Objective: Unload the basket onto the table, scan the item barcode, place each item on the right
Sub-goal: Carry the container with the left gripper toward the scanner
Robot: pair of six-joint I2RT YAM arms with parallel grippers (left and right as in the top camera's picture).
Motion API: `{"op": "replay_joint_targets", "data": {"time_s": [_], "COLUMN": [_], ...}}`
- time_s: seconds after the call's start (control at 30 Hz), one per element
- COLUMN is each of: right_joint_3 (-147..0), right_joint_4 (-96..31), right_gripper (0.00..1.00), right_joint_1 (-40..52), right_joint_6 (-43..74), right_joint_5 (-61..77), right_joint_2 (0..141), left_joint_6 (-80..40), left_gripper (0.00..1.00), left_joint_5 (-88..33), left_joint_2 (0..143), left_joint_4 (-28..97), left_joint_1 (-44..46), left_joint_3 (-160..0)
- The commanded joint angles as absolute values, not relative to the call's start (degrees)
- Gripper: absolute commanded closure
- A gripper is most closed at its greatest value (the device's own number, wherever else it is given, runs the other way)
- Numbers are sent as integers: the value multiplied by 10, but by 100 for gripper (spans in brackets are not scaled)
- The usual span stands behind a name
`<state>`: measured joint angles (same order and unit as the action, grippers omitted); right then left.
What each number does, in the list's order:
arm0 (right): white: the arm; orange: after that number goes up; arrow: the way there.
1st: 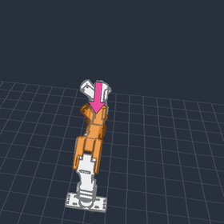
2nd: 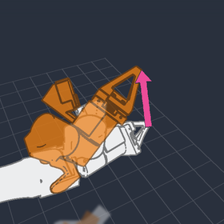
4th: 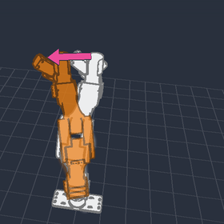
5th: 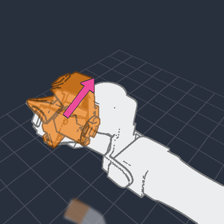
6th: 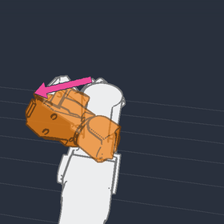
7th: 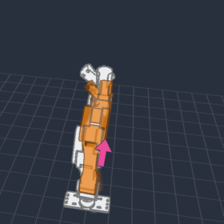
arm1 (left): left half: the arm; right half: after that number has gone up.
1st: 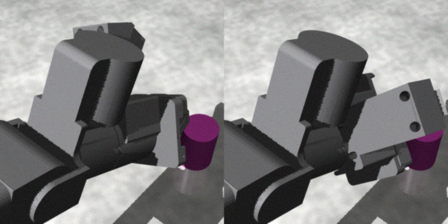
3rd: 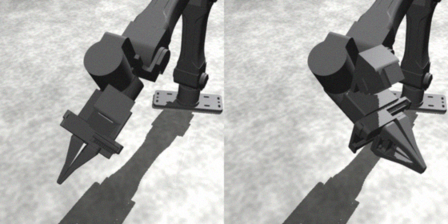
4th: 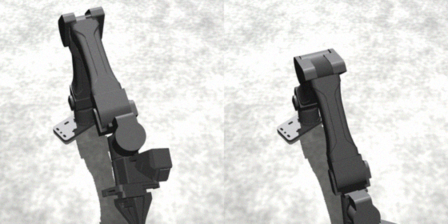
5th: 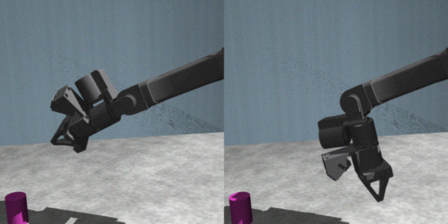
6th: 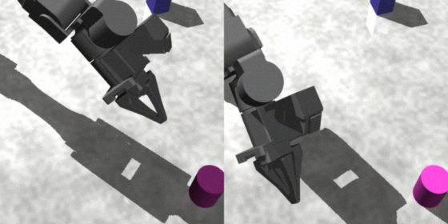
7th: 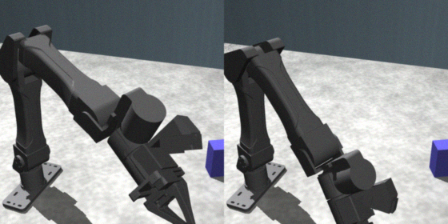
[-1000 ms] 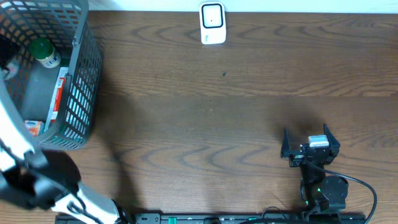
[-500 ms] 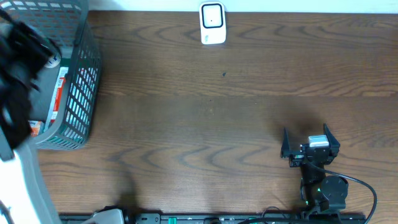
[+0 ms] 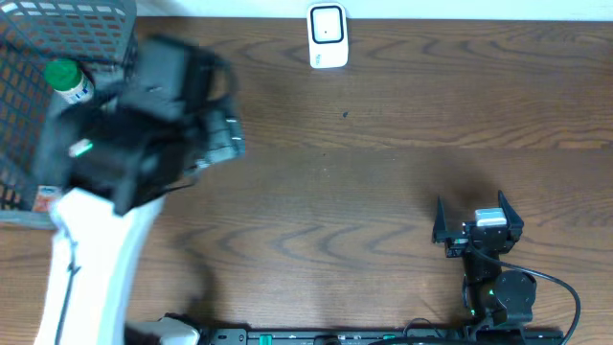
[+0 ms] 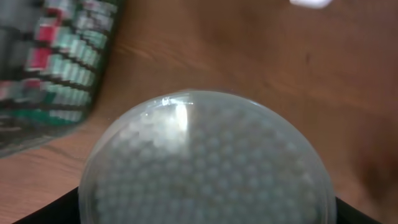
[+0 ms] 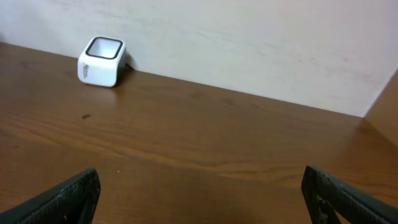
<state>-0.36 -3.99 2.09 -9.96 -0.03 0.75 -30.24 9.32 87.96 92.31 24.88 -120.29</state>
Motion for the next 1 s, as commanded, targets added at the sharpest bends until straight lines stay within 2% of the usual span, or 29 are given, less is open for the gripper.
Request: {"op": "replay_joint_targets", "data": {"time_s": [0.0,0.17,0.4,0.6,0.97], "right_joint_3": [-3,-3,-3,-3,-3], "right_joint_4": [-43,-43,-43,-43,-43], "right_gripper": [1,1,1,1,1], "right_joint_1": [18,18,18,18,18], "right_joint_6": [-105,-105,-105,-105,-105], "right_joint_5": [-6,-6,-6,-6,-6], "right_joint_2": [6,6,6,6,6], "left_joint_6": [-284,-220,-216,-215,-228], "left_gripper": [34,34,34,34,35], "left_joint_5": [43,-69,-76,-86,-129], "left_joint_2": [937,1023,1108,1142,1159], "left_joint_4": [968,968,968,966,835], "left_joint_1": [296,336,371,382,386], "left_joint_3": [-1200,-1198,-1175,-1095,-942]}}
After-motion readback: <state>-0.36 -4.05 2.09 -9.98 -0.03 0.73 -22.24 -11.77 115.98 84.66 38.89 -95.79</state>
